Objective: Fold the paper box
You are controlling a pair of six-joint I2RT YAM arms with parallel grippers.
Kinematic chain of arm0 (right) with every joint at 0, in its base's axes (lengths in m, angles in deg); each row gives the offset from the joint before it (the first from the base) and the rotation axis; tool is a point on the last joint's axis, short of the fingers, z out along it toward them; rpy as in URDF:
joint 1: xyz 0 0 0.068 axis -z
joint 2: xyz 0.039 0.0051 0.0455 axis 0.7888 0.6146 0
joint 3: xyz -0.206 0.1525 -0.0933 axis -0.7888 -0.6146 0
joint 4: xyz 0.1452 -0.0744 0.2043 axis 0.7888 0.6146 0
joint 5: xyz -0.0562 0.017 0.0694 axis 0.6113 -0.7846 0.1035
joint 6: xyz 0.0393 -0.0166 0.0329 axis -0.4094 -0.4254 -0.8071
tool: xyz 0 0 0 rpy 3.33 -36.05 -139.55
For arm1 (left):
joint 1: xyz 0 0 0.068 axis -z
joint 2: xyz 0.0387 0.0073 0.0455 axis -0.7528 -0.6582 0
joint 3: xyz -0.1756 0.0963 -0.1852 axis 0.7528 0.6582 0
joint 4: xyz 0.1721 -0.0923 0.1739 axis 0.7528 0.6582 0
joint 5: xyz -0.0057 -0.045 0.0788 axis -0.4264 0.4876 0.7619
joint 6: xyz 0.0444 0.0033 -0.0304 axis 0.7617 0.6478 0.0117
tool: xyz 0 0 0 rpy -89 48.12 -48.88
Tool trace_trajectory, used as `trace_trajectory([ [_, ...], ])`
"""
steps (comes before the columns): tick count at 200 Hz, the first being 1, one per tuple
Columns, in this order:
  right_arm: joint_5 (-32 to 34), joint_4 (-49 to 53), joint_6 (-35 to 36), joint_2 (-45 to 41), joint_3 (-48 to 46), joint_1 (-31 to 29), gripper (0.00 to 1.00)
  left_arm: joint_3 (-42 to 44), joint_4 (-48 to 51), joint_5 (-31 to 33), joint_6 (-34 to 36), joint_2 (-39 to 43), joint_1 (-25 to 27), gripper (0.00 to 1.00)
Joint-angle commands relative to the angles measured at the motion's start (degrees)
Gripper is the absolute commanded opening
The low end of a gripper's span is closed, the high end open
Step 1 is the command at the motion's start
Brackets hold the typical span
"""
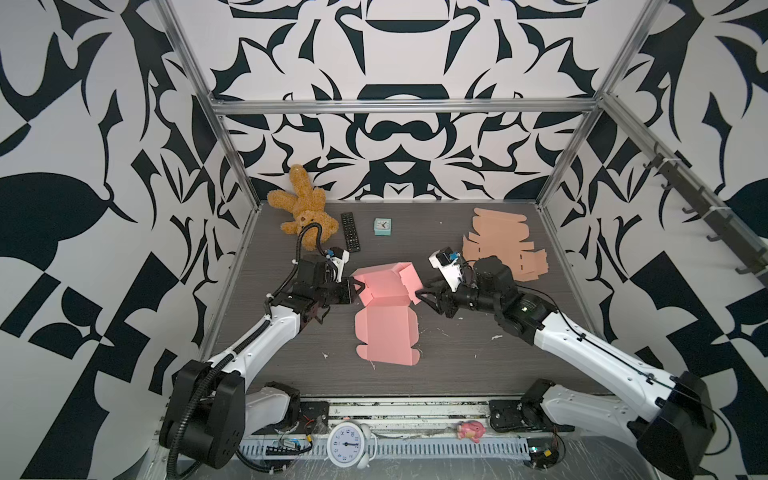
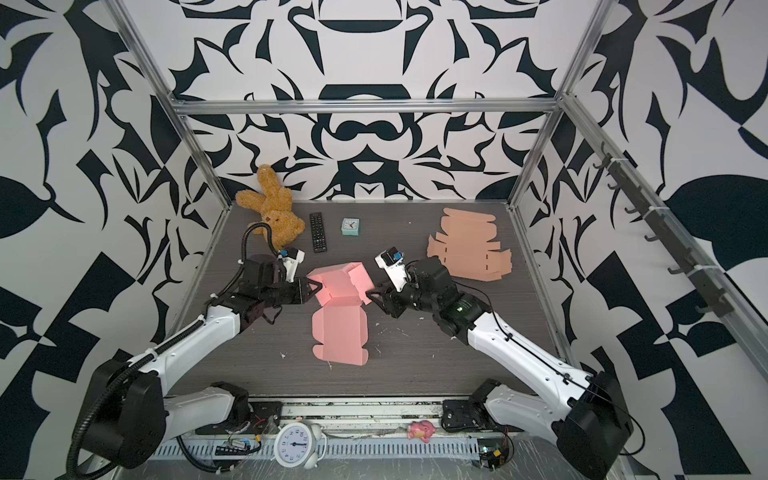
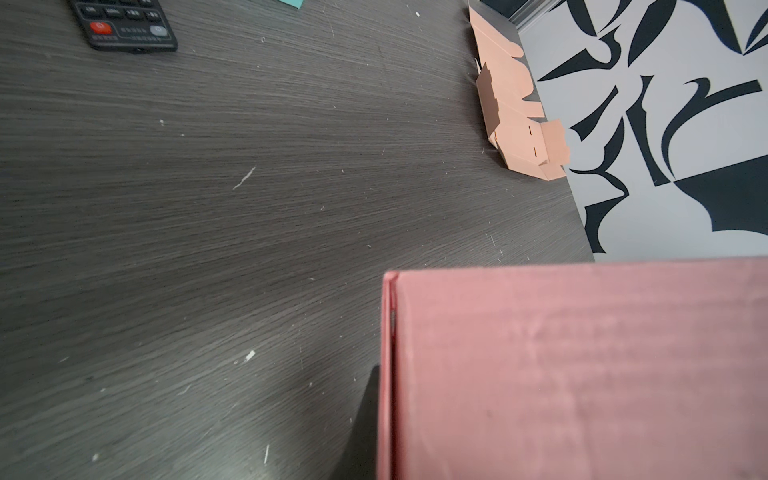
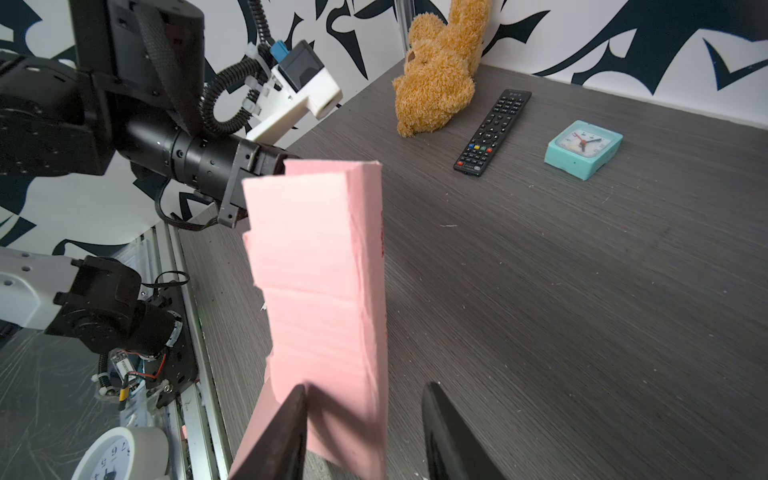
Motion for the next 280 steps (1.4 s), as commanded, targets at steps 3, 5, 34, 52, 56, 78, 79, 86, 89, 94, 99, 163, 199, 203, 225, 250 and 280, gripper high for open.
trace_trajectory([
  [3, -0.84, -0.43, 0.65, 0.41, 3.39, -0.71, 0.43, -0.8, 0.93, -1.35, 0.54, -0.56, -0.06, 0.09],
  [5, -0.79, -0.38, 0.65, 0.5, 3.41, -0.78, 0.43, -0.79, 0.97, -1.38, 0.54, -0.6, -0.06, 0.09],
  [34, -0.25, 1.25, 0.92, 2.41, 4.73, -1.86, 0.41, -0.61, 0.93, -1.16, 0.53, -0.69, 0.28, 0.09],
  [52, 0.15, 1.57, 0.98, 3.32, 5.42, -2.6, 0.4, -0.56, 0.87, -0.89, 0.53, -0.89, 0.61, 0.09],
  [56, 0.32, 1.66, 0.99, 3.51, 5.49, -2.81, 0.4, -0.52, 0.84, -0.81, 0.5, -0.92, 0.59, 0.09],
  [78, 1.61, 1.9, 1.09, 4.15, 6.11, -3.53, 0.39, -0.26, 0.46, -0.67, 0.22, -1.39, 0.9, 0.09],
  [79, 1.69, 1.96, 1.09, 4.16, 6.13, -3.57, 0.39, -0.26, 0.43, -0.65, 0.2, -1.41, 0.86, 0.09],
  [86, 2.24, 2.23, 1.26, 4.38, 6.3, -3.62, 0.39, -0.26, 0.28, -0.63, 0.08, -1.64, 0.95, 0.09],
  [89, 2.41, 2.34, 1.38, 4.42, 6.38, -3.66, 0.38, -0.23, 0.23, -0.55, 0.08, -1.69, 0.96, 0.09],
  [94, 2.77, 2.61, 1.5, 4.58, 6.57, -3.71, 0.38, -0.24, 0.06, -0.52, -0.03, -1.78, 0.94, 0.09],
  [99, 3.02, 2.86, 1.59, 4.69, 6.79, -3.72, 0.38, -0.1, -0.01, -0.45, -0.09, -1.87, 1.01, 0.09],
  [163, 15.38, 9.39, 3.72, 9.41, 11.83, -8.33, 0.34, 0.69, -1.99, 0.26, -1.6, -2.83, 1.21, 0.09],
  [199, 23.09, 11.15, 3.28, 12.22, 14.5, -12.41, 0.37, 0.88, -2.85, 1.09, -2.86, -3.1, 1.3, 0.08],
  [203, 23.63, 11.08, 2.97, 12.53, 14.64, -12.63, 0.37, 0.96, -2.98, 1.28, -2.95, -3.1, 1.36, 0.08],
  [225, 29.06, 11.43, 0.99, 14.24, 15.9, -14.38, 0.4, 1.28, -3.29, 2.7, -3.7, -2.93, 1.67, 0.08],
  [250, 35.57, 12.51, -0.94, 16.42, 17.74, -16.38, 0.43, 1.99, -3.94, 4.44, -4.85, -2.58, 2.19, 0.08],
  [280, 43.56, 14.06, -1.98, 19.19, 20.69, -19.27, 0.43, 1.94, -5.14, 6.05, -6.88, -2.49, 3.68, 0.08],
])
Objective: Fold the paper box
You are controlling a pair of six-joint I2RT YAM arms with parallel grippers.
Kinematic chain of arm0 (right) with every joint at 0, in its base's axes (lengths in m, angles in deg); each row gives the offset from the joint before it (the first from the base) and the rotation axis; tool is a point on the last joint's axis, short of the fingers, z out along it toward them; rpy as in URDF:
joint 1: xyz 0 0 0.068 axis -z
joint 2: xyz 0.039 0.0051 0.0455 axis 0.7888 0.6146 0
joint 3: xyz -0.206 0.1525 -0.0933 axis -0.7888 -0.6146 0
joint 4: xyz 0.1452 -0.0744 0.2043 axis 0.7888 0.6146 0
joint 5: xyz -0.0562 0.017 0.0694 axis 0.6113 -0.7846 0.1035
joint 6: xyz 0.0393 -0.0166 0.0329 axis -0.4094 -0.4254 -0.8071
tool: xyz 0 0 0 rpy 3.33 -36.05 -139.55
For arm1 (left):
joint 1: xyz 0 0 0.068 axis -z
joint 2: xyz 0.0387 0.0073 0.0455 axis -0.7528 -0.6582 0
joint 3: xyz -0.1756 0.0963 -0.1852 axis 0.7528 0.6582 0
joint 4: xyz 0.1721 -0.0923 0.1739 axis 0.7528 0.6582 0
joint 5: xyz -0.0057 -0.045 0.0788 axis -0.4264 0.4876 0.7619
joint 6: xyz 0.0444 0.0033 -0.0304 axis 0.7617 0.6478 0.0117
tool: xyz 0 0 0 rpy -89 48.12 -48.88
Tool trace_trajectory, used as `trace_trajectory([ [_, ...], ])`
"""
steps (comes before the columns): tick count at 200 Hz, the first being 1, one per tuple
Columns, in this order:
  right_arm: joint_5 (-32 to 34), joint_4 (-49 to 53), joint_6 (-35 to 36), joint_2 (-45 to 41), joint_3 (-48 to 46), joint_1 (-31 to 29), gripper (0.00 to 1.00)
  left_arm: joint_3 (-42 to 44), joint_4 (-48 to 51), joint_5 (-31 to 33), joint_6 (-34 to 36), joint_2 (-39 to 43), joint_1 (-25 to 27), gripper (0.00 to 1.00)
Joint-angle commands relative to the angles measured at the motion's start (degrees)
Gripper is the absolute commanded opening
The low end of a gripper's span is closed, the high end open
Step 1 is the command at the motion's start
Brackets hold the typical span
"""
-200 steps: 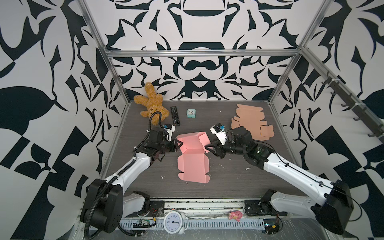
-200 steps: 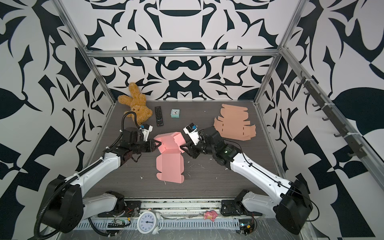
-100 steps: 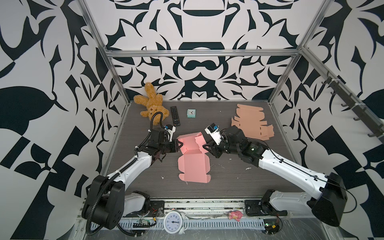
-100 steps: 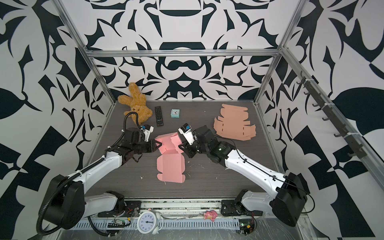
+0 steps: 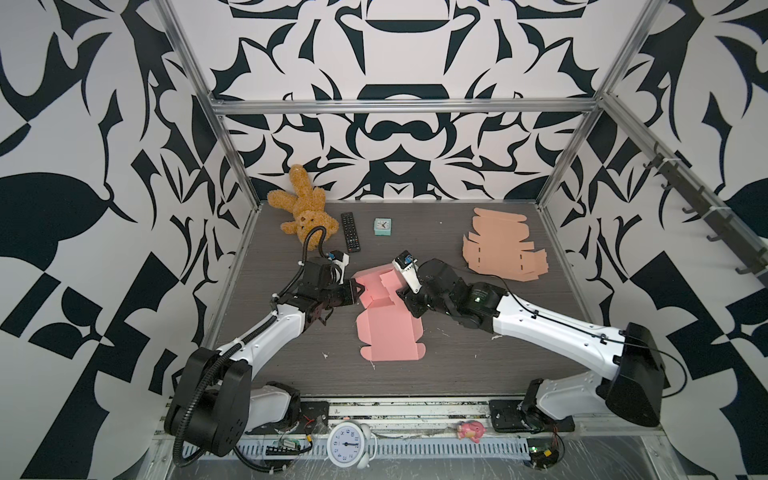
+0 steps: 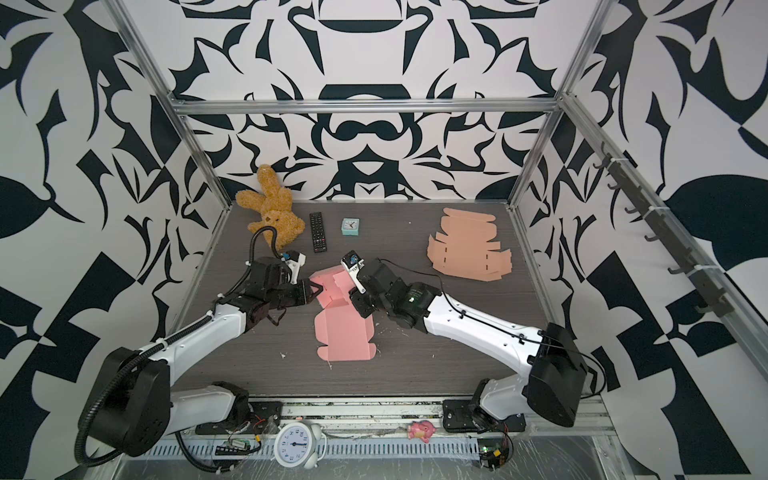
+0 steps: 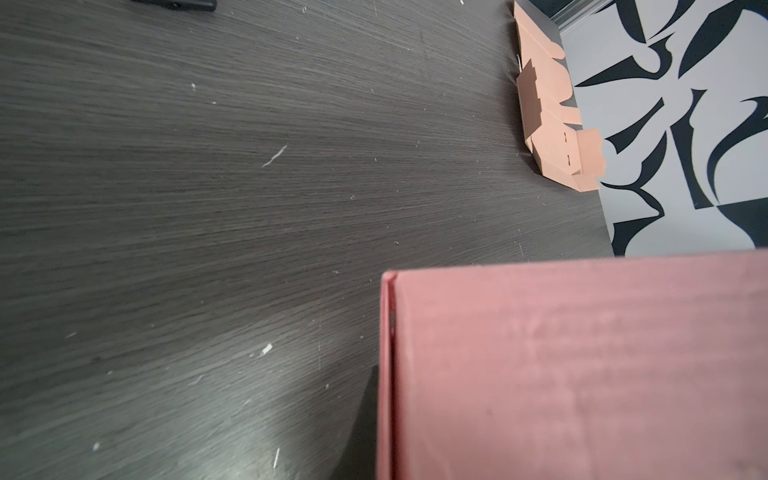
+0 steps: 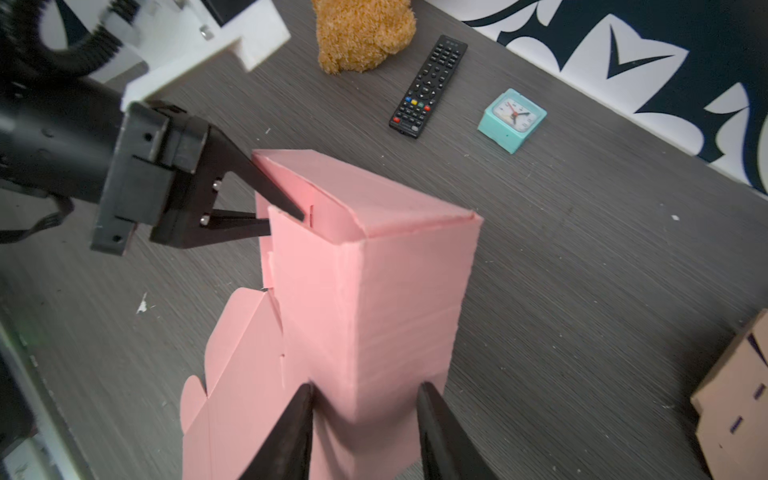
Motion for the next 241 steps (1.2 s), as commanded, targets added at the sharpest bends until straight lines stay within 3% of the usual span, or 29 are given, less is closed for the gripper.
trace_trajectory([
  [1, 9.75, 1.36, -1.98, 1.27, 4.21, -2.2, 0.43, 0.32, -2.3, 1.05, -2.16, 0.44, 1.66, 0.08],
  [97, 31.4, 12.14, -2.65, 11.27, 16.63, -8.36, 0.39, 0.04, -2.99, 4.04, -5.29, 1.93, 4.12, 0.08],
  [182, 40.12, 19.96, -1.81, 19.52, 25.67, -10.55, 0.35, 0.23, -2.91, 2.86, -5.26, 4.27, 4.07, 0.08],
  [241, 49.02, 26.85, -2.14, 24.99, 32.29, -11.97, 0.27, 0.01, -1.86, 1.93, -5.13, 6.63, 4.14, 0.08],
])
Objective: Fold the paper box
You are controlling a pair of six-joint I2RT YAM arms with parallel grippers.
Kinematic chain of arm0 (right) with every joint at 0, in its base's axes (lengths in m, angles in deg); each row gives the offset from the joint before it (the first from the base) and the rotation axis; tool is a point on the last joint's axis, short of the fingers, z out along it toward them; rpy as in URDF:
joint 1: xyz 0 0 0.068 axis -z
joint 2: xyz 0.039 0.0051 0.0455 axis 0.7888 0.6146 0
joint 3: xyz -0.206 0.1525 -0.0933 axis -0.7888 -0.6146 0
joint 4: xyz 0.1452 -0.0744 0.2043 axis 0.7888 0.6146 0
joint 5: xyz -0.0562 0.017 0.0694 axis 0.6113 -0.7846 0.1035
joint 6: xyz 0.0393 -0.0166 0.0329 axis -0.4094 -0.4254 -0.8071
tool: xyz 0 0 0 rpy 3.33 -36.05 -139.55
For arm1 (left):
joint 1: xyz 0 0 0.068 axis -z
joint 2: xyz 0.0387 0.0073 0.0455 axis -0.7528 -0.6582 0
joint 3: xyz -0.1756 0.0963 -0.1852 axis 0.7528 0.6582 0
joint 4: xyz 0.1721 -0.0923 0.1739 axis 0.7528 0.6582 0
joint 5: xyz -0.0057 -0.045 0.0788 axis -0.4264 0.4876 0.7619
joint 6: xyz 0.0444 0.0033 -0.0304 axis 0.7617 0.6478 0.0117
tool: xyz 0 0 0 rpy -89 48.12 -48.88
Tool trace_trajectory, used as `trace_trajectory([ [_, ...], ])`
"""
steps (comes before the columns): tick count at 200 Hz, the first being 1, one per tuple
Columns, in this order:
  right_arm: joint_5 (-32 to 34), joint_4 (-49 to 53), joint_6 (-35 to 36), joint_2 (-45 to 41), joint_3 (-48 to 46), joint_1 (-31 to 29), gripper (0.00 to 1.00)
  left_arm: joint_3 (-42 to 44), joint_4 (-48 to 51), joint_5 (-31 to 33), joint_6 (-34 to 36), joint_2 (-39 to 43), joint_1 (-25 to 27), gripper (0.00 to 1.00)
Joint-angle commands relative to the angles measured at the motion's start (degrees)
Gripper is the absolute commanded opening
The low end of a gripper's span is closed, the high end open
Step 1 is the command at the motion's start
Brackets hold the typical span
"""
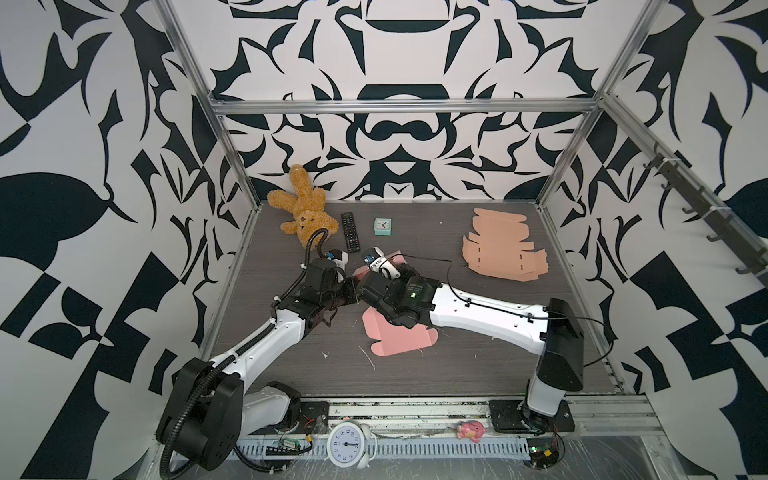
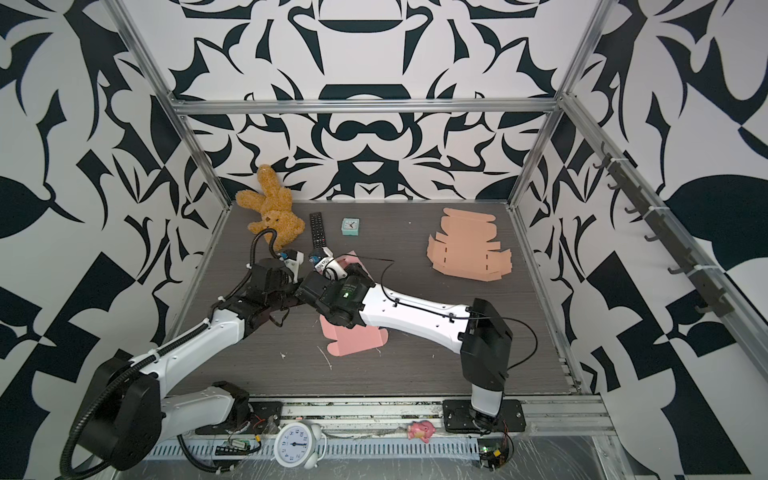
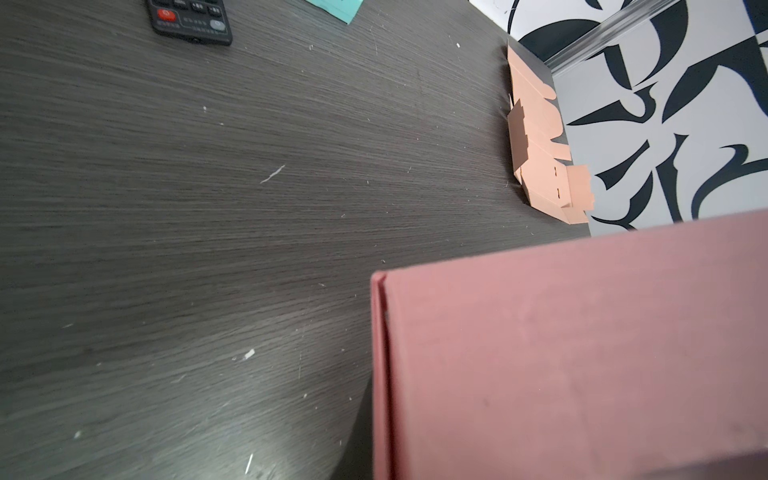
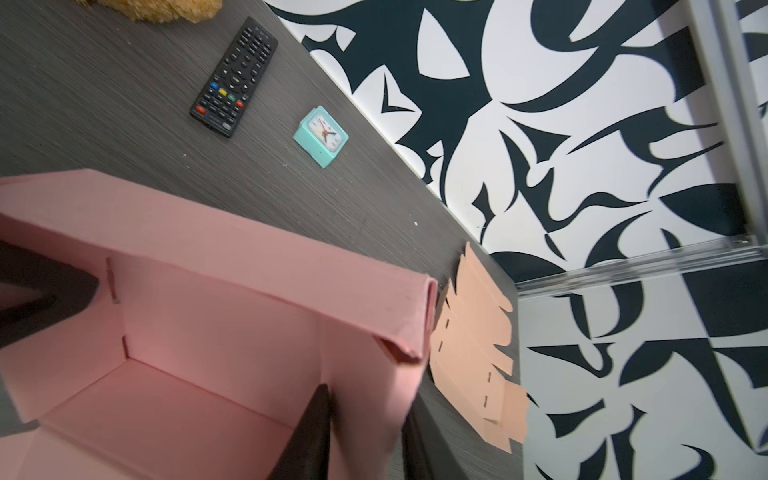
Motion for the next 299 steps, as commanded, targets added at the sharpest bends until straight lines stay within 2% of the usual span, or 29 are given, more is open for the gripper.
trace_trajectory([
  [1, 4.0, 2.96, -0.38, 1.76, 4.17, -0.99, 0.27, -0.18, -0.88, -3.56, 0.71, 2.66, 0.65, 0.08],
  [20, 5.29, 4.6, -0.85, 3.3, 5.81, -1.27, 0.21, -0.56, -0.65, -3.82, 0.88, 2.82, 0.6, 0.08],
  [55, 9.71, 8.65, -2.8, 5.65, 8.7, -1.86, 0.05, -0.76, -0.78, -4.2, 0.58, 2.73, 0.6, 0.08],
  [76, 11.04, 10.88, -4.15, 7.07, 9.95, -1.84, 0.05, -0.88, -1.27, -4.37, 0.43, 2.4, 0.63, 0.08],
  [122, 11.62, 11.37, -4.94, 7.68, 10.49, -1.87, 0.19, -0.85, -1.56, -4.26, 0.43, 2.66, 0.65, 0.08],
  [156, 11.8, 11.23, -5.49, 7.44, 10.22, -1.81, 0.22, -0.57, -1.53, -4.09, 0.44, 3.39, 0.63, 0.08],
  [181, 11.84, 11.13, -5.41, 7.64, 9.97, -1.84, 0.2, -0.23, -1.53, -4.09, 0.4, 3.65, 0.62, 0.08],
  [245, 12.54, 12.88, -5.68, 8.61, 10.48, -1.85, 0.0, 0.13, -1.44, -4.11, 0.27, 4.56, 0.61, 0.08],
  [278, 12.08, 13.42, -6.0, 9.82, 10.93, -1.98, 0.0, 0.48, -0.99, -2.93, 0.53, 4.9, 0.71, 0.08],
  [299, 12.02, 14.27, -6.72, 9.99, 11.84, -2.17, 0.05, 0.7, -1.0, -2.37, 0.44, 4.71, 0.73, 0.08],
])
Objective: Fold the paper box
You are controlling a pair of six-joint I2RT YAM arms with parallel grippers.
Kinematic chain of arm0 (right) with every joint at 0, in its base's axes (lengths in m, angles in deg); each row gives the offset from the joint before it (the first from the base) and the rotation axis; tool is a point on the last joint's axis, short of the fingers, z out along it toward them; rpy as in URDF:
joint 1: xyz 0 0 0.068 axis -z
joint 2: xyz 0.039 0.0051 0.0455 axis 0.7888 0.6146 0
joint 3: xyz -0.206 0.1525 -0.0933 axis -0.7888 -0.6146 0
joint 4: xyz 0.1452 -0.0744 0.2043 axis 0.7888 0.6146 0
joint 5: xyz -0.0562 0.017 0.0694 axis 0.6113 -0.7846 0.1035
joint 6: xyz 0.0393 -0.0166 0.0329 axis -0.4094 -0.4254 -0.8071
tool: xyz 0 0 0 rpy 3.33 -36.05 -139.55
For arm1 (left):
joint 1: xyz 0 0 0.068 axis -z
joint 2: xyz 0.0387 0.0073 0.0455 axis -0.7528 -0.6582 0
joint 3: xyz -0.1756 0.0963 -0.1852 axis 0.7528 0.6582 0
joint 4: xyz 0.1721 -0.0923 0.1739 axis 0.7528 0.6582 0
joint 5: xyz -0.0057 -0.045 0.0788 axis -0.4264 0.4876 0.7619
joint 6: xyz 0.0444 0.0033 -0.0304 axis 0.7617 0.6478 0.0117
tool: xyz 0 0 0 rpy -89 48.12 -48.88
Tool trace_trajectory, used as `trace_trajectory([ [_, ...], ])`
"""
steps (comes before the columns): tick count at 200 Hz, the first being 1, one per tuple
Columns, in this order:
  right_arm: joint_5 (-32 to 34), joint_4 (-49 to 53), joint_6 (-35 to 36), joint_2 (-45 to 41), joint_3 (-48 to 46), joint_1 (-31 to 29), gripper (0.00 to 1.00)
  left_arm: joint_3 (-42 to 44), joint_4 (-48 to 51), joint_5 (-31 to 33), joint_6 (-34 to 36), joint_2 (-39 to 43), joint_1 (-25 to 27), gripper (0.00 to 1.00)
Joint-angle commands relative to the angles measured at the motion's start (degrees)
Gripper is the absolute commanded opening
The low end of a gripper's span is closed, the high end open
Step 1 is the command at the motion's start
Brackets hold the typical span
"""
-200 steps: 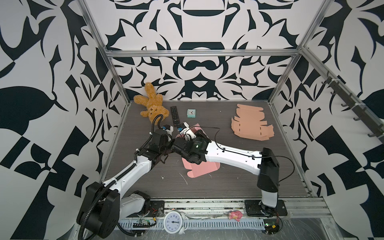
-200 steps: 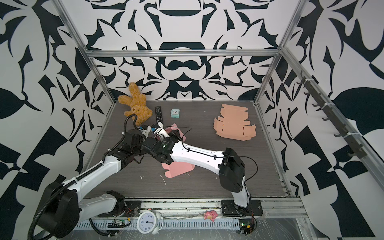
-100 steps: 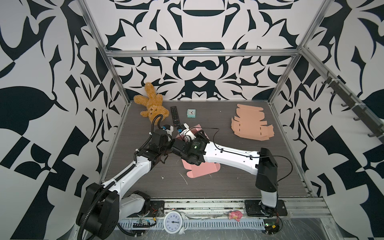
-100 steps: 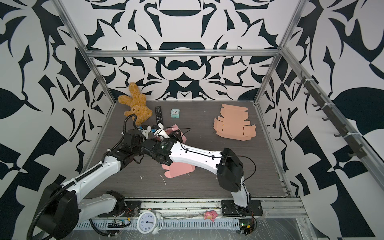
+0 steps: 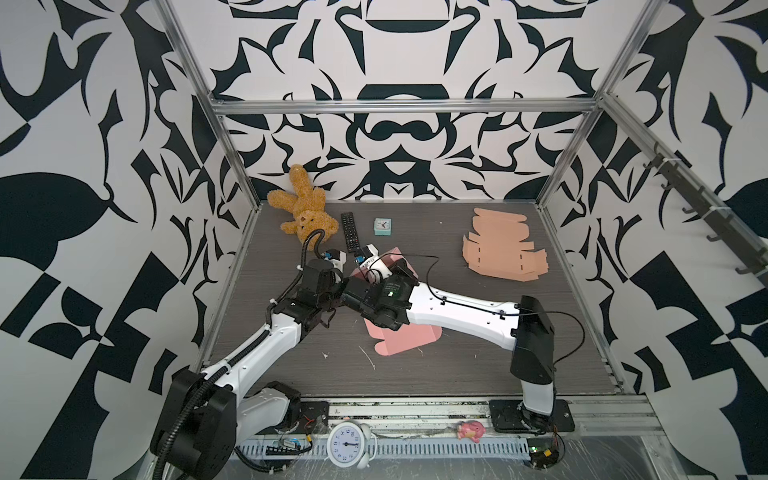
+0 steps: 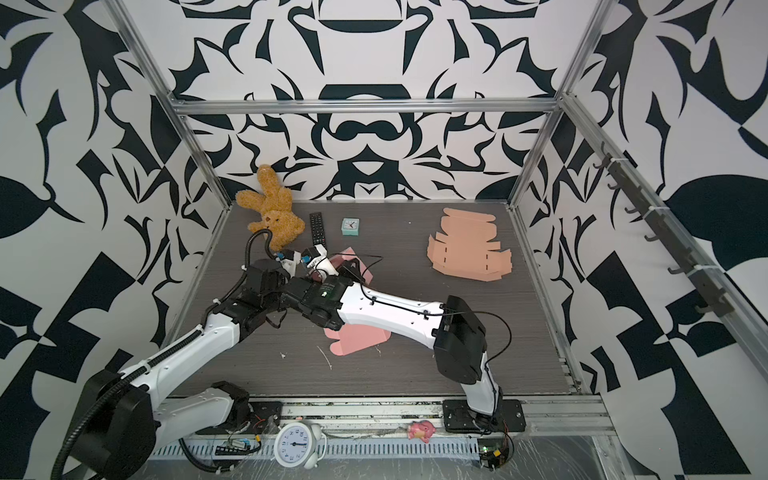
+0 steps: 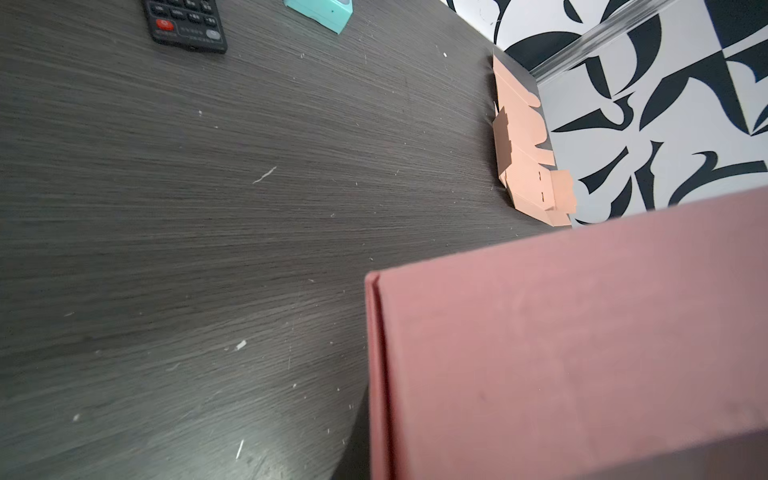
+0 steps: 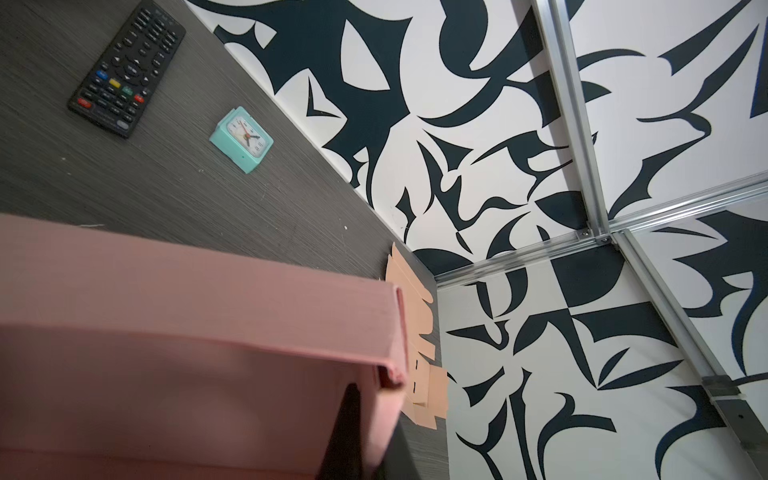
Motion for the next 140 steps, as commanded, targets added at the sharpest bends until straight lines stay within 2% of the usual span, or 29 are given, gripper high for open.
trace_trajectory([
  [1, -1.36, 2.23, -0.25, 1.4, 2.01, -0.67, 0.05, 0.5, -2.73, -2.06, 1.45, 1.88, 0.73, 0.08],
  [58, -3.88, -1.02, -0.6, -1.46, -1.04, -1.76, 0.29, 0.85, -3.81, 0.43, 0.79, 1.17, 0.72, 0.07],
  [106, -6.77, -5.7, -0.85, -6.26, -6.16, -3.04, 0.4, 0.54, -4.27, 1.48, 0.82, 0.25, 0.85, 0.07],
  [140, -13.95, -10.23, -1.31, -11.65, -11.24, -3.31, 0.49, -0.18, -3.65, 2.21, 1.95, -0.57, 0.84, 0.07],
])
